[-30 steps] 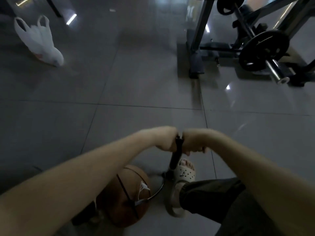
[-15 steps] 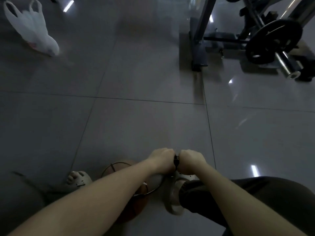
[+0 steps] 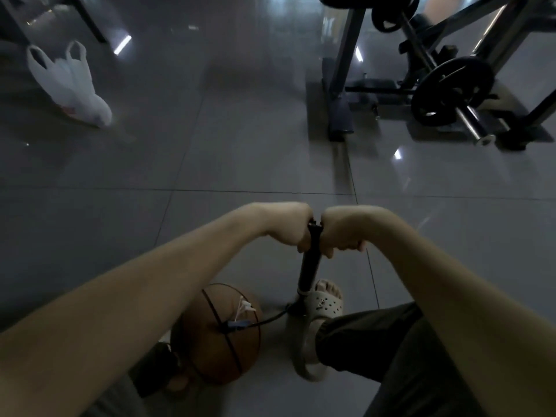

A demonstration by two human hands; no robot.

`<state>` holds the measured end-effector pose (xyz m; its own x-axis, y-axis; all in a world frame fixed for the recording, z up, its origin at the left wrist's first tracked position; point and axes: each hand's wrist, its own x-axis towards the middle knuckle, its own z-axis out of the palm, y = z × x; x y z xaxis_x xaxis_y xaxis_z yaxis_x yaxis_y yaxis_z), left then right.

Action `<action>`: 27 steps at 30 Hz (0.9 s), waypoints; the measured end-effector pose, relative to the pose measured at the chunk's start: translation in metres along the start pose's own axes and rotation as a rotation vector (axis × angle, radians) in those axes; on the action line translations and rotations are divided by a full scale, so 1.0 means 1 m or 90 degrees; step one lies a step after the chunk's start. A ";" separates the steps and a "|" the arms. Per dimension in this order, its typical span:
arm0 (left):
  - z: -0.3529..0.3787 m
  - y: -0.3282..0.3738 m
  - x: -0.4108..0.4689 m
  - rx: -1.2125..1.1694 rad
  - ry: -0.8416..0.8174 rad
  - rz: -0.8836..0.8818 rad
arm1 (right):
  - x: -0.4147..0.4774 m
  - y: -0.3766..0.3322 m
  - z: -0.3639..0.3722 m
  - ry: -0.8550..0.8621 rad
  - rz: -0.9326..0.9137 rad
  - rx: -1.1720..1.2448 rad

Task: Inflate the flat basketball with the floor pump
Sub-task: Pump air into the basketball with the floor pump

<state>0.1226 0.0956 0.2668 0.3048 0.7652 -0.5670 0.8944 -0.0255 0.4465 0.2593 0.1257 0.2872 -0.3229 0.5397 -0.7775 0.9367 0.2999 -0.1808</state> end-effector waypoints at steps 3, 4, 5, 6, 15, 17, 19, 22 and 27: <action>0.055 -0.016 0.024 -0.006 0.000 -0.039 | 0.033 0.008 0.047 -0.026 0.015 -0.013; 0.072 -0.022 0.034 0.008 0.019 -0.045 | 0.046 0.011 0.061 -0.024 0.018 -0.022; 0.087 -0.028 0.040 0.030 0.039 -0.053 | 0.057 0.012 0.075 -0.015 0.020 -0.025; 0.100 -0.032 0.046 0.045 0.048 -0.061 | 0.068 0.015 0.086 -0.006 0.022 -0.026; 0.142 -0.042 0.058 -0.005 -0.004 -0.090 | 0.086 0.019 0.118 -0.016 0.033 -0.076; 0.120 -0.039 0.048 0.008 -0.010 -0.067 | 0.073 0.012 0.098 -0.050 0.036 -0.067; 0.081 -0.031 0.033 -0.003 -0.002 -0.033 | 0.052 0.008 0.062 -0.046 0.021 -0.036; 0.010 -0.012 0.006 -0.003 0.032 0.023 | 0.015 0.001 0.003 -0.001 0.004 -0.014; 0.041 -0.018 0.015 -0.027 0.015 -0.016 | 0.025 -0.001 0.031 0.012 0.012 -0.041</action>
<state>0.1241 0.0817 0.2219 0.2750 0.7800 -0.5621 0.8865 0.0205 0.4622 0.2546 0.1148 0.2492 -0.3090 0.5599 -0.7688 0.9318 0.3399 -0.1270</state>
